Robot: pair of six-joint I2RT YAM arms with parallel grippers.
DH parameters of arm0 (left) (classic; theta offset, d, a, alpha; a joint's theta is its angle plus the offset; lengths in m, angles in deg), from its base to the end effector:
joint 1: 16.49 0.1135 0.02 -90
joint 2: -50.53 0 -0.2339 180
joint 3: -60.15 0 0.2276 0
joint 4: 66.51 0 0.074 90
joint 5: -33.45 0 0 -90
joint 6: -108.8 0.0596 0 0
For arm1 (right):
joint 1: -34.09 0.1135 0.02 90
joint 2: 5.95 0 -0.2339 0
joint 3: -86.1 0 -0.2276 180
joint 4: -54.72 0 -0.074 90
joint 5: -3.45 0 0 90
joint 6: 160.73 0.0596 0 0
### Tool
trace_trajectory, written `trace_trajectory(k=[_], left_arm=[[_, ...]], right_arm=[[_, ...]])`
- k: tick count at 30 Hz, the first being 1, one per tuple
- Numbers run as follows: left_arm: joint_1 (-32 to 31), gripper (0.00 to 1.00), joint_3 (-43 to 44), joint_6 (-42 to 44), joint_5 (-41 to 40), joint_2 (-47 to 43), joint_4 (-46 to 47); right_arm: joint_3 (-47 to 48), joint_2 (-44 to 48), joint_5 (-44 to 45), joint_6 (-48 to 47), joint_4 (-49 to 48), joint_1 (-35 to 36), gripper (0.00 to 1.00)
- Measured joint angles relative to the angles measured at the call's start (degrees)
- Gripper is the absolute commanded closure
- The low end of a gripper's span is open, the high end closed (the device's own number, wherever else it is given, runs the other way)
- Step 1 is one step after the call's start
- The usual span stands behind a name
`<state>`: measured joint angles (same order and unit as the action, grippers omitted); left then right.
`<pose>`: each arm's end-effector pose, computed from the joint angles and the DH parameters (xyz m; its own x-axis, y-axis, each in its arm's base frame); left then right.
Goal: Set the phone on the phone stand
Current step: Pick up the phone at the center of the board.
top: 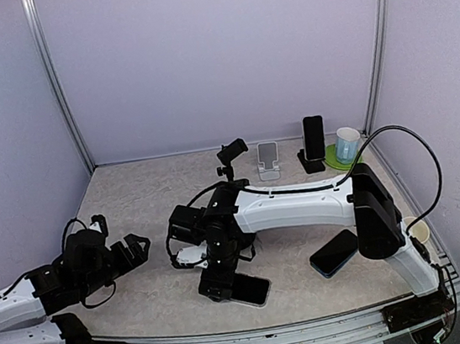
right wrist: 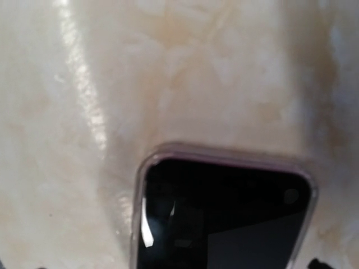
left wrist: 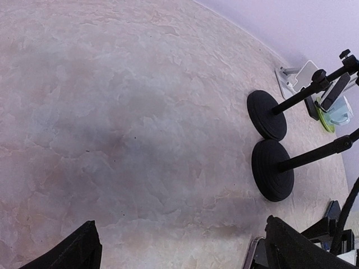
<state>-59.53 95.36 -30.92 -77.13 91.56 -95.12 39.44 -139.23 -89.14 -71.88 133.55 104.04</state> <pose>0.1437 -0.1055 0.1706 -0.5930 -0.4235 -0.6849 -0.0392 0.8647 -0.5008 0.1462 0.4086 0.1530 -0.3173 -0.9279 -0.1956 -0.9480 0.3157 0.0404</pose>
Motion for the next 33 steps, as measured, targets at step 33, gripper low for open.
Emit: trace_trajectory(k=[33], left_arm=[[1.6,0.01,-2.9,0.0,0.8,-0.1,0.5]], right_arm=[[4.3,-5.7,4.2,6.4,0.1,-1.2,0.00]])
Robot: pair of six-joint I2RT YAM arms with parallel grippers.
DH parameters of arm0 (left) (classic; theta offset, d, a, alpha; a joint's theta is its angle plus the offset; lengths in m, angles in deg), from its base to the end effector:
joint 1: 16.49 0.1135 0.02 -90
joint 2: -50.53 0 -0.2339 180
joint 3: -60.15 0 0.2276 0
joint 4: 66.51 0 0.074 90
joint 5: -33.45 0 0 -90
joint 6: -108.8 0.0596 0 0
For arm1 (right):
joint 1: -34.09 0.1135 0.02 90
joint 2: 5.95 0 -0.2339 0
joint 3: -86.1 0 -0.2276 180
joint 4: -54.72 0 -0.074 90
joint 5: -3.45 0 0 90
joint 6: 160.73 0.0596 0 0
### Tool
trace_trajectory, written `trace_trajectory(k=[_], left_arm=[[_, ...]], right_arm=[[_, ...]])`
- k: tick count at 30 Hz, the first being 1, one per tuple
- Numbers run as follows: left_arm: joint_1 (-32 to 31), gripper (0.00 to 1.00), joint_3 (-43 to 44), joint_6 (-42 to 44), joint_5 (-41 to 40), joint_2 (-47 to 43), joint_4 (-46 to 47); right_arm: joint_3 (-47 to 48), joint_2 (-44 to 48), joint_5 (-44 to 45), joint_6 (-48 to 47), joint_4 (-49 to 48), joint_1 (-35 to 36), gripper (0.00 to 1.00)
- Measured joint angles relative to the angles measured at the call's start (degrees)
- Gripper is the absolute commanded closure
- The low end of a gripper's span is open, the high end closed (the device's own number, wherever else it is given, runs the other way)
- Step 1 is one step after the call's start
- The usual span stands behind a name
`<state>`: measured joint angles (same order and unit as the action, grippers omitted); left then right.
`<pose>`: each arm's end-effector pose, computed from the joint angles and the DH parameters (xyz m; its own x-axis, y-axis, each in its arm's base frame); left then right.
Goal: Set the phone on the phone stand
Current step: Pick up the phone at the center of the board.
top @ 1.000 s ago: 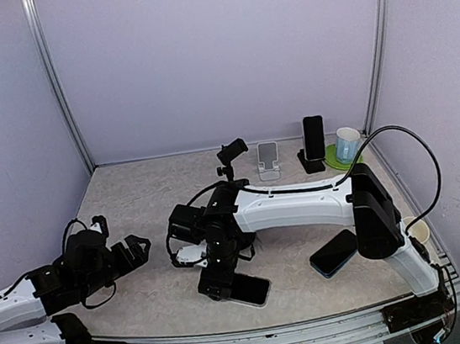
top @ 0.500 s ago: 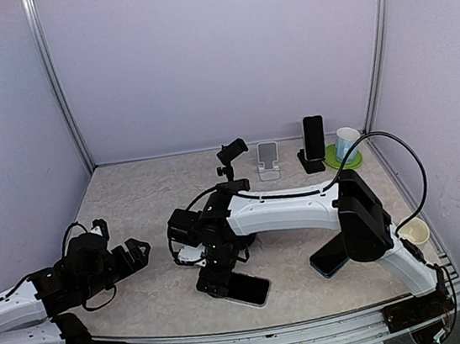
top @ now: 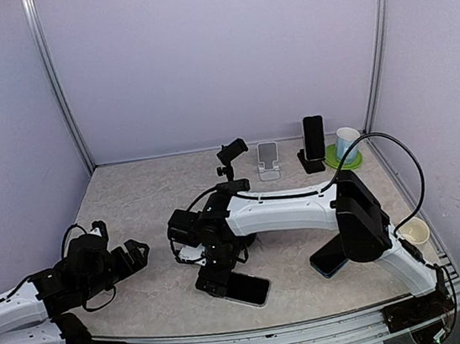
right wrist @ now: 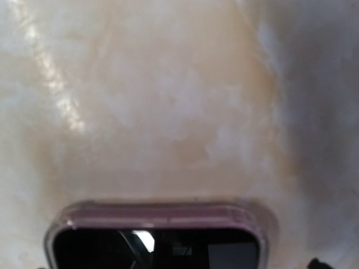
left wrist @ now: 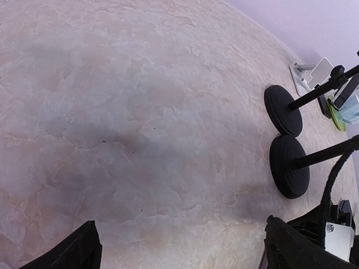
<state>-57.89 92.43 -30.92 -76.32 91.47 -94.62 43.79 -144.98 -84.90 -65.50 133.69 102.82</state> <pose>0.1427 -0.0990 0.1546 -0.6100 -0.4193 -0.6724 -0.0716 0.8742 -0.4802 0.1636 0.4156 0.1299 -0.4408 -0.8813 -0.1702 -0.8933 0.4493 -0.0129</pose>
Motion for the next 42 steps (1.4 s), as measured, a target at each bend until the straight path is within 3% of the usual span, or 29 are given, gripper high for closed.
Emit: trace_trajectory(k=[33,42], left_arm=[[0.9,0.01,-1.3,-0.6,1.1,-1.7,0.3],[1.1,0.01,-1.6,-1.0,1.4,-1.7,0.4]], right_arm=[[-2.9,0.2,-0.4,2.1,-2.2,0.4,0.00],[-3.0,0.4,2.1,3.3,-2.1,1.5,0.06]])
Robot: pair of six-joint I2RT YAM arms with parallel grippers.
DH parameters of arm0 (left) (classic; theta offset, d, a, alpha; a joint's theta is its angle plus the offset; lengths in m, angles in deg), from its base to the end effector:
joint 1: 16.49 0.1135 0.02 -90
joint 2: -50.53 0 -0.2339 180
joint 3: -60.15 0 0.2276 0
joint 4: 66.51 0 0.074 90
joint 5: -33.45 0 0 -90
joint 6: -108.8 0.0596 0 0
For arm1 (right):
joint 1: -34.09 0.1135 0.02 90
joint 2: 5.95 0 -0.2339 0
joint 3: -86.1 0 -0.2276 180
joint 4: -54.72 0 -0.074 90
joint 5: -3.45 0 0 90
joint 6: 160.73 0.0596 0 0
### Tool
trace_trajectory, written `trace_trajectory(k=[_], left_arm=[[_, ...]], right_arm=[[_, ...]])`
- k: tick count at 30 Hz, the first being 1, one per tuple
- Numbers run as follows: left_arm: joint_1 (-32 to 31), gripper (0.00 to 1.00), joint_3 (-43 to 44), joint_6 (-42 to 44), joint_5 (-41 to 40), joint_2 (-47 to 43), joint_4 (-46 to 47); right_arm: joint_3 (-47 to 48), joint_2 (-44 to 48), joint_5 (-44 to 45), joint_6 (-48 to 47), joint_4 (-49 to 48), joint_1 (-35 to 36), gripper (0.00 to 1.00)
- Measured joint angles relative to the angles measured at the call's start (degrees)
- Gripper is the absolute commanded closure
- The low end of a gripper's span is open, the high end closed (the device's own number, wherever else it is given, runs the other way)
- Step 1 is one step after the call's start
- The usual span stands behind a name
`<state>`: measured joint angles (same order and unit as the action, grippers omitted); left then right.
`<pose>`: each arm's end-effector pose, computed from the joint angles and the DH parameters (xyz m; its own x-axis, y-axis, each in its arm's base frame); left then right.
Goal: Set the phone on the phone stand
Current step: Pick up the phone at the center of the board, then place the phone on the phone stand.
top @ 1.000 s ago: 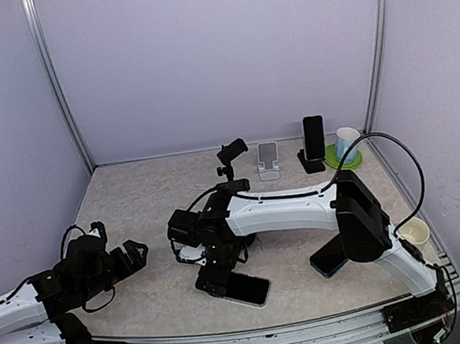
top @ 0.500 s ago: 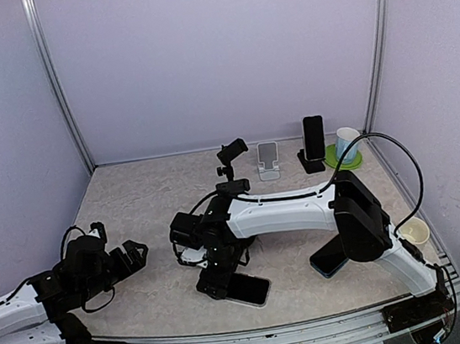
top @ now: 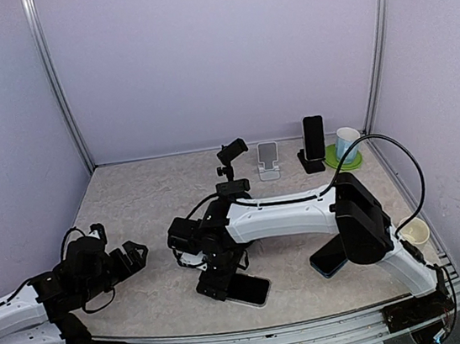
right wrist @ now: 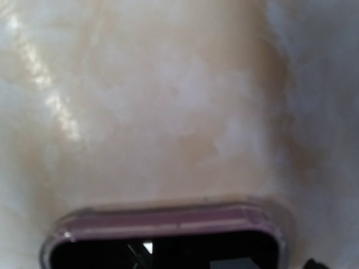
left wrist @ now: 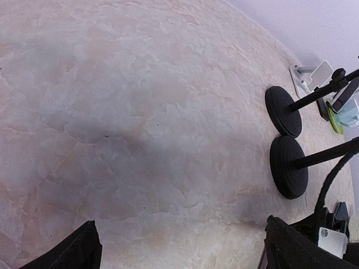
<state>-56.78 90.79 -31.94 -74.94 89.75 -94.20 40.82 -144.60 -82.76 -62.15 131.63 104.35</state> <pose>0.1411 -0.0950 0.1502 -0.6105 -0.4457 -0.6547 -0.0838 0.8584 -0.5061 0.1536 0.4165 0.1207 -0.4693 -0.8671 -0.1671 -0.8754 0.4817 -0.0408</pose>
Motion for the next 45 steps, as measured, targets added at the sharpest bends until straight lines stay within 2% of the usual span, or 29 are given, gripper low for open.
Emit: trace_trajectory(k=[5,12,18,27,45], left_arm=[[0.2,0.01,0.0,0.0,0.0,-0.1,0.0],[0.5,0.01,0.0,-0.1,0.0,-1.0,0.0],[0.6,0.01,0.0,-0.1,0.1,-1.2,0.0],[1.0,0.01,0.0,-0.2,0.1,-0.7,-0.1],[1.1,0.01,0.0,-0.5,0.2,-0.1,-0.1]], right_arm=[[-1.7,0.9,0.2,0.4,-1.4,0.3,0.11],[-5.2,2.8,-1.2,0.3,-4.5,0.3,0.31],[-7.4,4.0,-2.1,0.0,-6.5,0.0,0.39],[-8.8,6.8,-2.2,-1.5,-8.2,0.0,0.43],[-10.0,23.4,1.6,-3.4,-17.7,0.4,0.55]])
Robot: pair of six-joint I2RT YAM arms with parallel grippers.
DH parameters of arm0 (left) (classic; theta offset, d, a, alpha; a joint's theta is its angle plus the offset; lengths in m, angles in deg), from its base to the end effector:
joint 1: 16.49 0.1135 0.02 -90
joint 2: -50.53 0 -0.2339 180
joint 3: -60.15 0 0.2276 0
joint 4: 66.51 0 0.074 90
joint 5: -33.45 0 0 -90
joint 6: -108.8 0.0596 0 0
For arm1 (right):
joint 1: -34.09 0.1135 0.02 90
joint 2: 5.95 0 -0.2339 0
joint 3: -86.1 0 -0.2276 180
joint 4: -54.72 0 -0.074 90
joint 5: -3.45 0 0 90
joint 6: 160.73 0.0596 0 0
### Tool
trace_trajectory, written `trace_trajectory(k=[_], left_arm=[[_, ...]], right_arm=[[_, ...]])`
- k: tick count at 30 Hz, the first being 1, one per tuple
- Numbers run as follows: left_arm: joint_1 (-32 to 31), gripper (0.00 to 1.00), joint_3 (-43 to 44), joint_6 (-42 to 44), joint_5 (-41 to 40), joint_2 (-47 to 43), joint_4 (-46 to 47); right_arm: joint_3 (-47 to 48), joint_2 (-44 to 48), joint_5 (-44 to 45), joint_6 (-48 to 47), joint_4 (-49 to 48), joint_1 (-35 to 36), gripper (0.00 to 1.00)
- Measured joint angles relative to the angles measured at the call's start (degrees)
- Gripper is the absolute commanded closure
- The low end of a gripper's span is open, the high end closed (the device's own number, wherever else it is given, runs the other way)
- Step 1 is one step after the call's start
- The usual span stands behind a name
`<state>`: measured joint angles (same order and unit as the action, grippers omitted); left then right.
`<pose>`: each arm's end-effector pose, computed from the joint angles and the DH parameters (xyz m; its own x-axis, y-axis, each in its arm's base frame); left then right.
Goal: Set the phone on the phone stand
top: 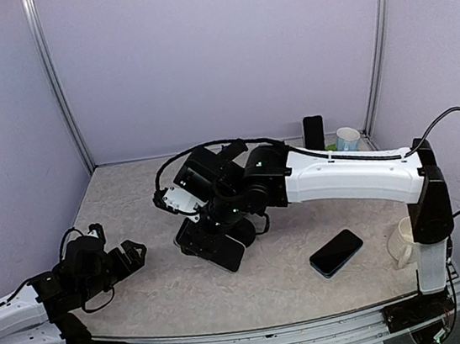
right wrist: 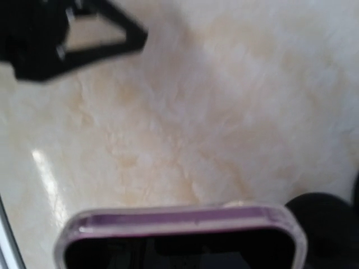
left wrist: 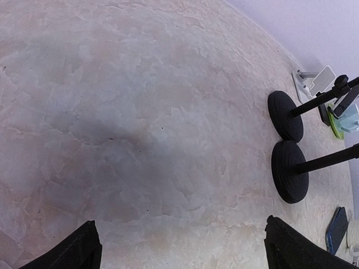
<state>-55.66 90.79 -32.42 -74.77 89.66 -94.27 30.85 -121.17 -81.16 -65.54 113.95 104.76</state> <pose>0.1428 -0.0923 0.1503 -0.6024 -0.4643 -0.6492 -0.1040 0.8521 -0.5129 0.1477 0.4042 0.2611 -0.3346 -0.6817 -0.6506 -0.8927 0.4504 -0.0128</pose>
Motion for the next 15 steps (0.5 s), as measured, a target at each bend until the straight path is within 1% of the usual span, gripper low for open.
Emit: trace_trajectory(k=[6,15], left_arm=[[0.0,0.01,0.0,-0.1,0.3,0.5,0.1],[0.0,0.01,-0.3,-0.4,1.0,1.3,0.5]], right_arm=[[0.4,5.3,3.2,0.0,-0.9,0.1,0.56],[1.4,9.0,8.4,-0.9,-1.1,0.1,0.59]])
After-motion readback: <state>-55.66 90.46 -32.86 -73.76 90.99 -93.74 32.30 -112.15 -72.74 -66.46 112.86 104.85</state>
